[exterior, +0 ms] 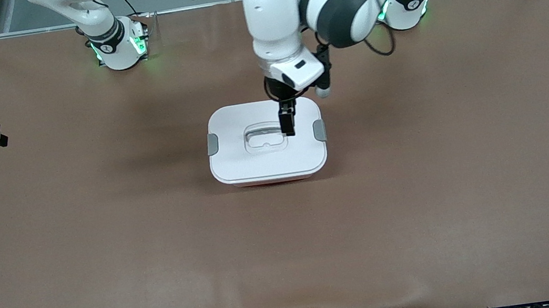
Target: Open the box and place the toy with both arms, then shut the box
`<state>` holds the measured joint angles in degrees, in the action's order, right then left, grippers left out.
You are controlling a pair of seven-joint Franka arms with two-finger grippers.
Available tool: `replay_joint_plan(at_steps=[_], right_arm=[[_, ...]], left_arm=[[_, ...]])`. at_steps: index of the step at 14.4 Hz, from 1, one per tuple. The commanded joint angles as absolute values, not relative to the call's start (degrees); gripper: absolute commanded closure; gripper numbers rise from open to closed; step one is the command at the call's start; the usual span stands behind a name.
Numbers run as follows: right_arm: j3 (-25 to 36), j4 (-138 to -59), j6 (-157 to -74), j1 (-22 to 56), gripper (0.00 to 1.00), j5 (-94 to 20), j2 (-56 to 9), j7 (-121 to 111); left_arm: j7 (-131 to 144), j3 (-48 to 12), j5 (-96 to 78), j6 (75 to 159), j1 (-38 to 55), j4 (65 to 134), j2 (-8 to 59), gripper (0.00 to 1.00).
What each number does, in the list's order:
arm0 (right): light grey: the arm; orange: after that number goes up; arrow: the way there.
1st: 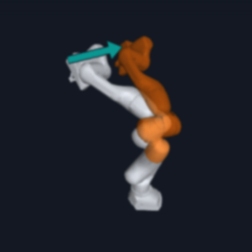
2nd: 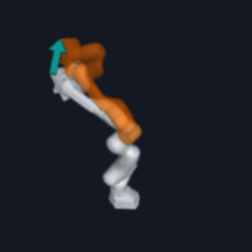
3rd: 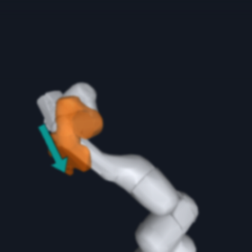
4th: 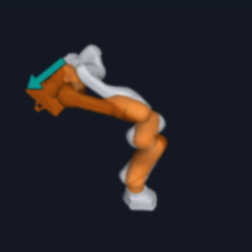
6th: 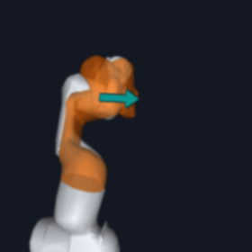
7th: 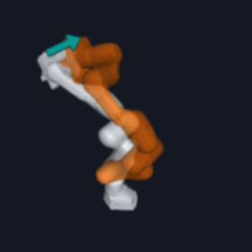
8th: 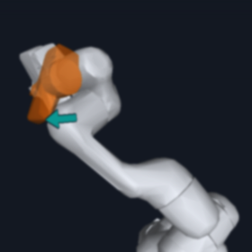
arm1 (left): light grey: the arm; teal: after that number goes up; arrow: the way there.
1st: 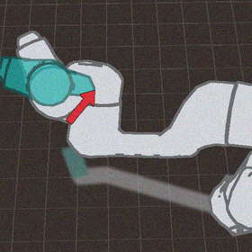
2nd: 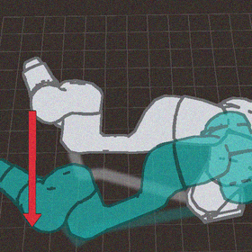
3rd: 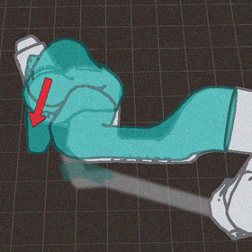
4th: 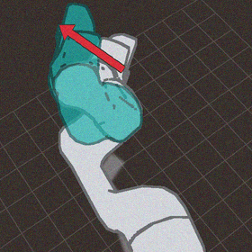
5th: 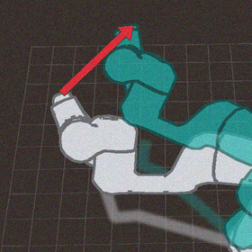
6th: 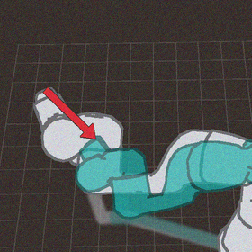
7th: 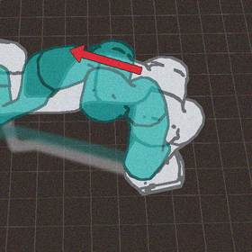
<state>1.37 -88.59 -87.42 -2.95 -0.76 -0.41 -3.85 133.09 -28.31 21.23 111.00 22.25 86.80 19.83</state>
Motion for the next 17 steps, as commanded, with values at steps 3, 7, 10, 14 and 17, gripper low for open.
replay_joint_plan(at_steps=[3, 7, 10, 14, 17], right_arm=[[1.5, -87.5, -86.6, -3.0, 0.0, -0.8, 0.4, -3.2], [1.6, -87.5, -86.7, -2.9, 0.0, -0.8, 0.4, -3.1], [1.5, -87.5, -86.7, -2.9, 0.0, -0.8, 0.4, -3.0], [1.3, -87.4, -86.7, -2.7, 0.0, -0.8, 0.4, -2.8], [1.3, -87.5, -86.8, -2.4, 0.0, -0.8, 0.4, -3.2]], left_arm=[[112.4, -28.7, 13.1, 108.5, 13.1, 87.8, 13.3, 0.0], [93.0, -28.8, 12.1, 105.7, 4.8, 85.6, 12.2, 0.0], [72.1, -28.8, 9.9, 102.7, -3.0, 83.6, 12.1, 0.0], [50.9, -28.8, 6.5, 99.9, -10.3, 81.9, 11.7, 0.0], [38.4, -28.7, 6.7, 94.7, -13.3, 80.0, 11.6, 0.0]])
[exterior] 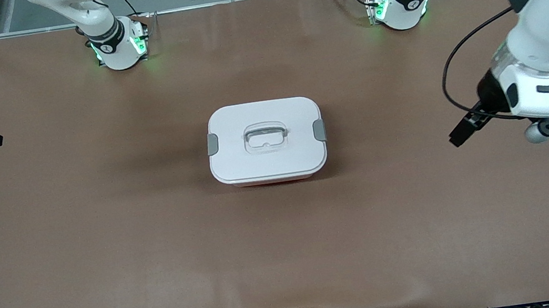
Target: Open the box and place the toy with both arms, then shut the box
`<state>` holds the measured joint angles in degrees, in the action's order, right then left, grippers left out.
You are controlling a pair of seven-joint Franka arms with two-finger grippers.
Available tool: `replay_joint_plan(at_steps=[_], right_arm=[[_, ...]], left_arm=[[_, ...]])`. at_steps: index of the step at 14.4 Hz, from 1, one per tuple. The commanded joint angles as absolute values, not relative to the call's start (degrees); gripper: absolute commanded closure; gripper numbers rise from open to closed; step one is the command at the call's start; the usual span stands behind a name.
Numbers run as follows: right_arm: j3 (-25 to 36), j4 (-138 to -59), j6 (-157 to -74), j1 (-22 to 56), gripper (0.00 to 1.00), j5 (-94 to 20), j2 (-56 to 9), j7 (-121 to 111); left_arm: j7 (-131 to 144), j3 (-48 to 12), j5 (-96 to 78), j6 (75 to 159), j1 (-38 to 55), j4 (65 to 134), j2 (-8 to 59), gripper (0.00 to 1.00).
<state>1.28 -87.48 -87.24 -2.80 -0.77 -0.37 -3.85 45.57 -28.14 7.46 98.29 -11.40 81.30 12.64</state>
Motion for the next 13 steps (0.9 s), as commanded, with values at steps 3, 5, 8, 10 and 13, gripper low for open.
replay_joint_plan(at_steps=[3, 5, 8, 10, 13], right_arm=[[1.3, -87.5, -87.0, -2.4, 0.0, -0.8, 0.4, -2.8], [1.3, -87.5, -86.8, -2.3, 0.0, -0.9, 0.4, -2.7], [1.3, -87.5, -88.1, -2.5, 0.0, -1.8, 0.1, -2.8], [1.5, -87.9, -88.6, -2.7, 0.0, -3.2, -0.1, -2.9], [1.6, -87.9, -88.5, -2.5, 0.0, -3.2, 0.1, -2.9]], left_arm=[[27.1, -28.3, 7.2, 94.0, -15.0, 80.1, 9.6, 0.0], [23.8, -28.2, 7.3, 93.9, -15.2, 80.2, 8.9, 0.0], [19.3, -28.2, 7.4, 93.9, -16.7, 80.3, 7.8, 0.0], [15.4, -28.0, 7.0, 93.9, -17.2, 80.7, 6.9, 0.0], [14.2, -19.4, 6.6, 89.1, -9.4, 80.8, 4.6, 0.0]])
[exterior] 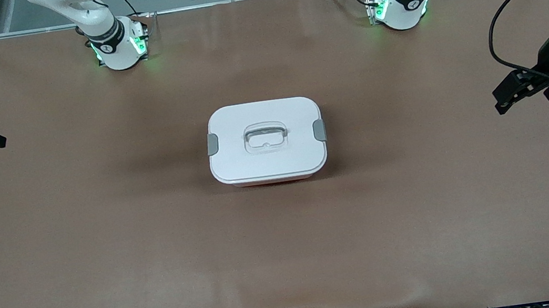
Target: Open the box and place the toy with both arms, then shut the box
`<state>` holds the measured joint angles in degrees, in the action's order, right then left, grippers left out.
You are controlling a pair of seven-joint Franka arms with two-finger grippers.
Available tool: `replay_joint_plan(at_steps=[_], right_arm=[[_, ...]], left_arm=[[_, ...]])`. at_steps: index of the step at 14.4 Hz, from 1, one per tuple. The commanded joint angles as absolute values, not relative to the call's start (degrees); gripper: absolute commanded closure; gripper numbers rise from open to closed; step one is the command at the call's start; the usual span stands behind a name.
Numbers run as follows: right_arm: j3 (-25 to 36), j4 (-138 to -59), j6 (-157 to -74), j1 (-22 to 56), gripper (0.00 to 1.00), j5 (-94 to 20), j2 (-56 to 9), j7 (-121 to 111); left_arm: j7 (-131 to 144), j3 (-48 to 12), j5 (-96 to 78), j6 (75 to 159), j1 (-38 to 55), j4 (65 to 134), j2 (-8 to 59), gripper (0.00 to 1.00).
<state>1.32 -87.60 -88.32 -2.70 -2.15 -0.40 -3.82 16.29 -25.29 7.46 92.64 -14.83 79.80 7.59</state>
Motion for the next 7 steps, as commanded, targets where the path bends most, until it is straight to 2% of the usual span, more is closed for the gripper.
replay_joint_plan(at_steps=[1, 4, 7], right_arm=[[1.6, -87.8, -88.4, -2.8, 0.0, -3.2, 0.1, -2.9], [1.9, -87.8, -87.5, -3.2, 0.0, -3.2, 0.1, -3.0], [1.9, -87.8, -86.8, -4.0, 0.0, -3.1, 0.1, -3.2]], left_arm=[[13.5, -14.6, 6.6, 88.3, -5.1, 81.0, 3.9, 0.0], [4.5, -5.8, 6.5, 88.2, 1.3, 84.6, 0.2, 0.0], [3.3, -3.1, 5.5, 89.0, 3.6, 89.8, -4.2, 0.0]])
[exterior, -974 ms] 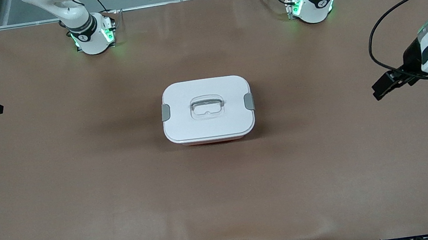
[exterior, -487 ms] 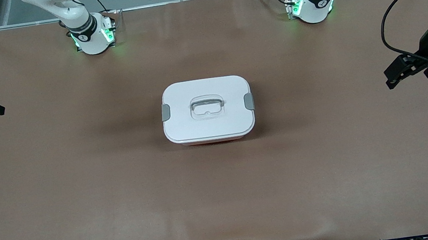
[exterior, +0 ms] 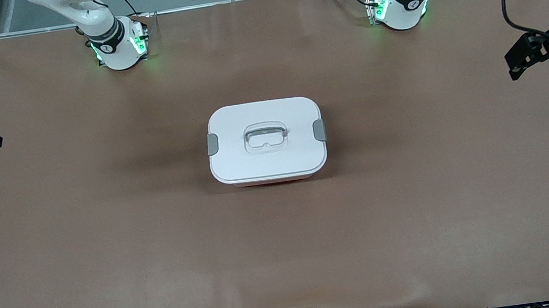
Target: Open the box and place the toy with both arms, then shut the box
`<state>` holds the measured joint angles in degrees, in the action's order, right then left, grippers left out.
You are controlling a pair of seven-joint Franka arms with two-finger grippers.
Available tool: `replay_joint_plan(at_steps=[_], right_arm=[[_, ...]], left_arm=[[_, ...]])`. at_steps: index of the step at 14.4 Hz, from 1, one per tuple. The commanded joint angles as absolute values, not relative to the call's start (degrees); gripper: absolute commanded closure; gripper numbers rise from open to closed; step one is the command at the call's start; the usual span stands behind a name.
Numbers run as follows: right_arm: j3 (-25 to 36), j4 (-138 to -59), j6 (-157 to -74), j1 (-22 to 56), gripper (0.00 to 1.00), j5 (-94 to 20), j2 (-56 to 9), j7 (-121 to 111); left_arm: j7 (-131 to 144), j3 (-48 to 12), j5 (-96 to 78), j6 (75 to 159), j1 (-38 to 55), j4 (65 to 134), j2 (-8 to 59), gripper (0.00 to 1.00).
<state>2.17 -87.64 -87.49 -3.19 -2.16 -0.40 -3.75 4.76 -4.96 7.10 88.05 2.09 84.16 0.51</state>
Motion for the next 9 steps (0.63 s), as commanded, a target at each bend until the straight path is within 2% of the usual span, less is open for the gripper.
replay_joint_plan(at_steps=[1, 6, 9], right_arm=[[1.9, -87.8, -87.0, -4.0, 0.0, -2.5, 0.1, -3.6], [1.9, -87.6, -86.0, -4.7, 0.0, -2.4, -0.1, -3.7], [1.9, -87.5, -86.1, -4.7, 0.0, -2.1, -0.1, -3.6]], left_arm=[[3.3, -3.0, 5.0, 89.3, 3.7, 90.9, -5.1, 0.0], [3.3, 1.5, 2.0, 90.3, 9.8, 95.8, -8.9, 0.0], [3.3, 1.8, 1.8, 90.1, 10.3, 95.5, -8.1, 0.0]])
